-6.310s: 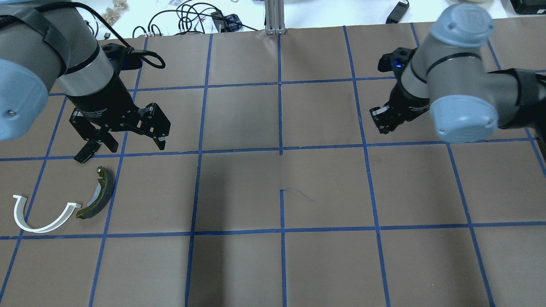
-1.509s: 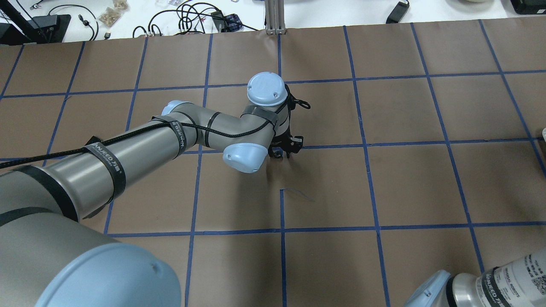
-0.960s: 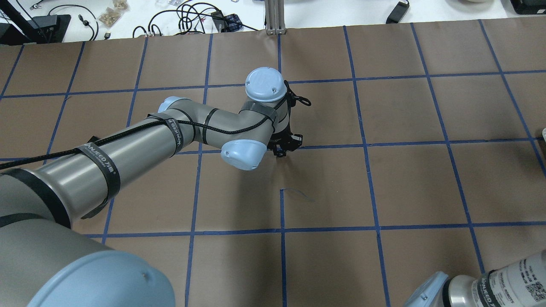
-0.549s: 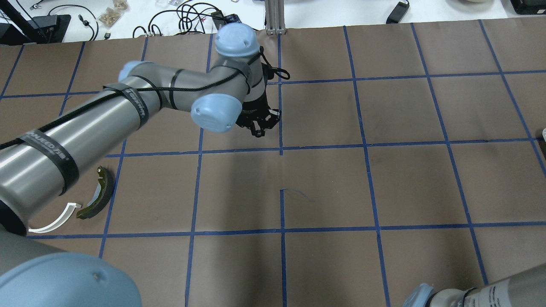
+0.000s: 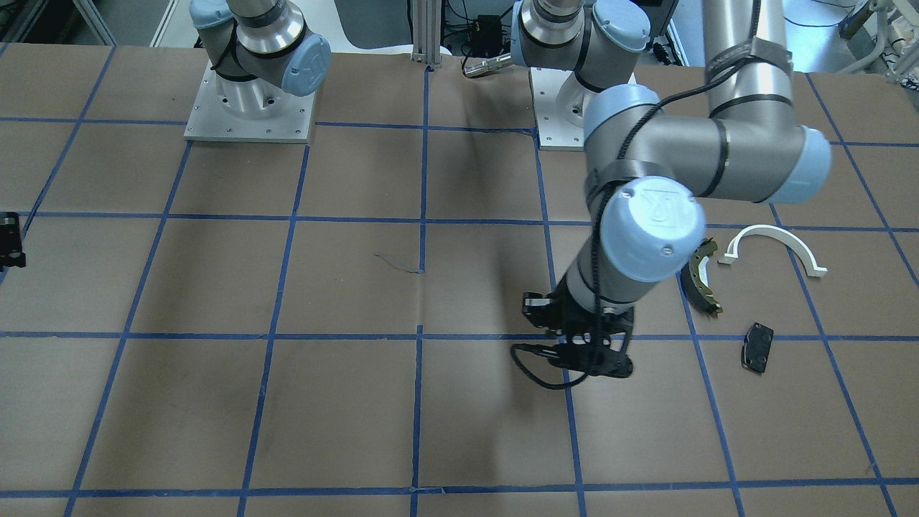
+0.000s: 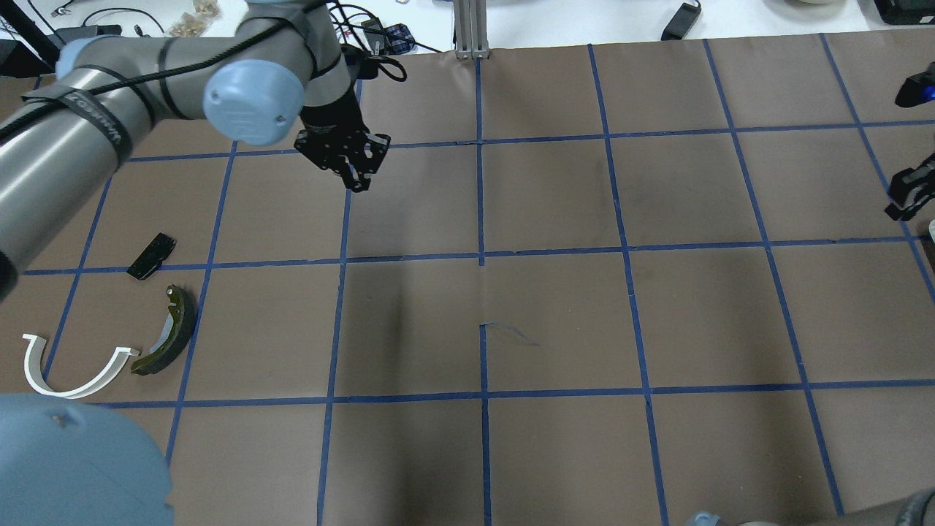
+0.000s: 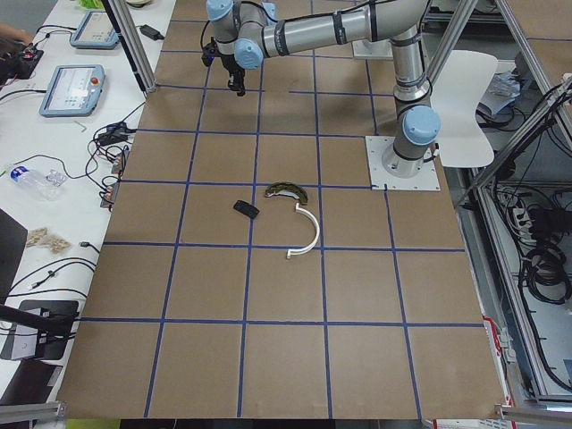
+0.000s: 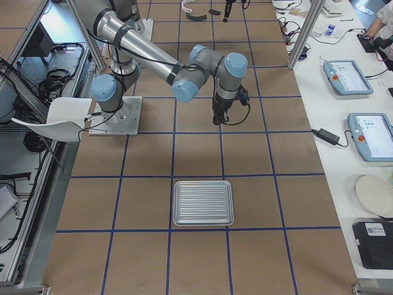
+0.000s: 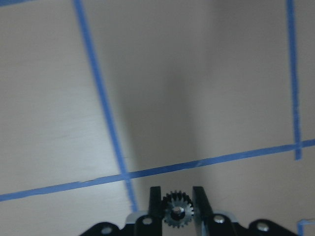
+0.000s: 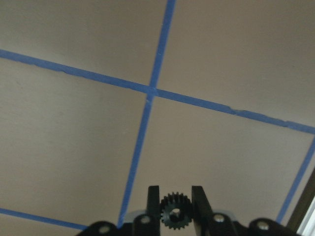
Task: Place bearing gear from tray to pile
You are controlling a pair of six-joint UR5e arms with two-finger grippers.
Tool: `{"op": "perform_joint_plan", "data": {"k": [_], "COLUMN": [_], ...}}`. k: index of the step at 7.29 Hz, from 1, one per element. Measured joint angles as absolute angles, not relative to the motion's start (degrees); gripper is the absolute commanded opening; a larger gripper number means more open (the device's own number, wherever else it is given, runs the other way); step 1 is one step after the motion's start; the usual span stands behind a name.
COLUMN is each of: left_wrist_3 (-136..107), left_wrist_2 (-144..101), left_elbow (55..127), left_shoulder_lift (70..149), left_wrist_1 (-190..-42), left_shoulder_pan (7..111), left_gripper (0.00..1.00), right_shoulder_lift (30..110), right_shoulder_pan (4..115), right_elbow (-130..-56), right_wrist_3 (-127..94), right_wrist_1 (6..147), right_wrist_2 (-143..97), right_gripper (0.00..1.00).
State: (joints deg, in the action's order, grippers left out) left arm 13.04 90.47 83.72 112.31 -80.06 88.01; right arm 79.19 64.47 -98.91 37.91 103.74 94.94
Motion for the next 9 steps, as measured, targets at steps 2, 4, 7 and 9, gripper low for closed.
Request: {"op": "perform_joint_plan", "data": {"k": [2,4,7,9], "left_wrist_3": [23.39,32.63,40.33,42.50], "left_wrist_2": [91.21,91.40,94.11,94.44], "left_elbow": [85.30,87.54,89.79,93.68], "left_shoulder_lift": [111.27,110.79,110.57,110.54], "left_wrist_1": [-81.56,-81.26,-80.91,-78.42], "left_shoulder_pan": [79.55,70.56,61.34,57.51], "left_gripper": [0.00,0.00,0.00,0.00], "right_shoulder_lift": [81.03,80.24,73.47,65.28], "right_shoulder_pan": [72.59,83.64,102.17,111.61], "right_elbow": [-101.98,-104.17,-103.57,-100.57], "right_wrist_3": [22.37,4.42,-18.38,-28.48], "right_wrist_1": [103.69,106.60,122.16,132.52], "right_wrist_2": [92.86,87.66,85.08,85.03], "right_gripper": [0.26,0.28,0.30,0.37]}}
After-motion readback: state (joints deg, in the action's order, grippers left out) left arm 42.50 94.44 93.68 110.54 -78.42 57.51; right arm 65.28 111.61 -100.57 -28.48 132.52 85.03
